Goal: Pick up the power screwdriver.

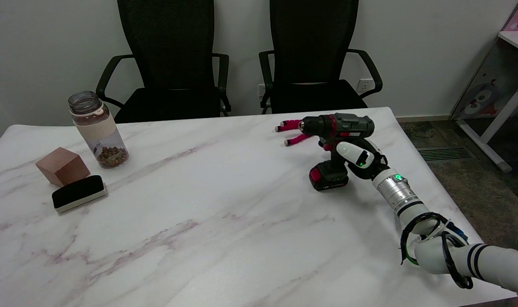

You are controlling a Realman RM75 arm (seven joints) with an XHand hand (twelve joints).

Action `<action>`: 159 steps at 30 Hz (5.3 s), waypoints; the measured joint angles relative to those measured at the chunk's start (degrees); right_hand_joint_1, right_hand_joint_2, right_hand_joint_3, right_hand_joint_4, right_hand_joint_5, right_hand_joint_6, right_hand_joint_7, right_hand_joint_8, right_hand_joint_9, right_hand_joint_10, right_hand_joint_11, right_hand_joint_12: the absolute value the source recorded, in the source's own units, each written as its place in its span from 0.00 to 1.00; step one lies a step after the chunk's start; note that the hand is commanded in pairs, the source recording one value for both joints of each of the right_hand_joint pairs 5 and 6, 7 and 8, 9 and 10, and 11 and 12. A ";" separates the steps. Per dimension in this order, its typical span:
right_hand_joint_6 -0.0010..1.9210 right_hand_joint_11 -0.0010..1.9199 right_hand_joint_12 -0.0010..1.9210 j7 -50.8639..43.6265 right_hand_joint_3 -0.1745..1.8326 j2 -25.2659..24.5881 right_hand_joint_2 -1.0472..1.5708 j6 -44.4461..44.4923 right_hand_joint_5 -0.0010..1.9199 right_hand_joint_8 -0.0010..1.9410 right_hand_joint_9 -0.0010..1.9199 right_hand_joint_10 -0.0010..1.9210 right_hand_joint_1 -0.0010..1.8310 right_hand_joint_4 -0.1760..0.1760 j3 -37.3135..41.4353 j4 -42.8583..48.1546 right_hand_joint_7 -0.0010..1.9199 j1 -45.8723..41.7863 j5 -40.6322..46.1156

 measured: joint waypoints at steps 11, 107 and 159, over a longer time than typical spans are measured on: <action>0.19 0.21 0.21 0.30 0.59 0.00 0.31 2.18 0.19 0.19 0.18 0.18 0.53 0.84 -0.02 -0.03 0.19 -0.07 0.00; 0.71 0.97 0.97 12.18 0.61 0.10 0.49 -2.77 0.71 0.70 0.86 0.86 0.48 0.39 -0.06 5.27 0.71 4.53 -12.74; 0.79 1.00 1.00 10.57 0.52 0.00 0.40 -2.93 0.79 0.78 1.00 1.00 0.66 1.00 0.85 0.68 0.79 8.65 -18.77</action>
